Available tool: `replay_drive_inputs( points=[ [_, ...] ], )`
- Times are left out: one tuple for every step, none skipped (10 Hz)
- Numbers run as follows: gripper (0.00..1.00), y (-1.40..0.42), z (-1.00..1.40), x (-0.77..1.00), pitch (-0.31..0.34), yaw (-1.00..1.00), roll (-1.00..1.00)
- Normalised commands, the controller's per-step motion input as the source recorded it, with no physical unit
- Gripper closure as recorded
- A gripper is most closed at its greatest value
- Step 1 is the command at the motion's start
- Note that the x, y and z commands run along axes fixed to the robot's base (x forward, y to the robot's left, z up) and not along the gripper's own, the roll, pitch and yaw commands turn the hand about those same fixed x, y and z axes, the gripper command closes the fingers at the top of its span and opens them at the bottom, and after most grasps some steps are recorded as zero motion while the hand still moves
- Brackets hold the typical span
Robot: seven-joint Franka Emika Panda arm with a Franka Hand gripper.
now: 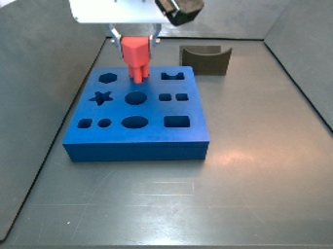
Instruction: Insert the 3 prong object.
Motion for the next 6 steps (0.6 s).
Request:
replay_drive_inputs(
  points=[
    [1.00, 0.00, -0.52, 0.02, -0.130, 0.00, -0.01],
    [1.00, -0.02, -0.54, 0.09, -0.090, 0.00, 0.00],
    [1.00, -0.02, -0.45, 0.08, -0.051, 0.00, 0.01],
    [1.00, -0.05, -0.37, 0.16, 0.000, 0.00, 0.08],
    [1.00, -0.09, -0.21, 0.13, 0.000, 0.00, 0.09],
    [1.00, 0.00, 0.00, 0.00, 0.000, 0.00, 0.00]
  ],
)
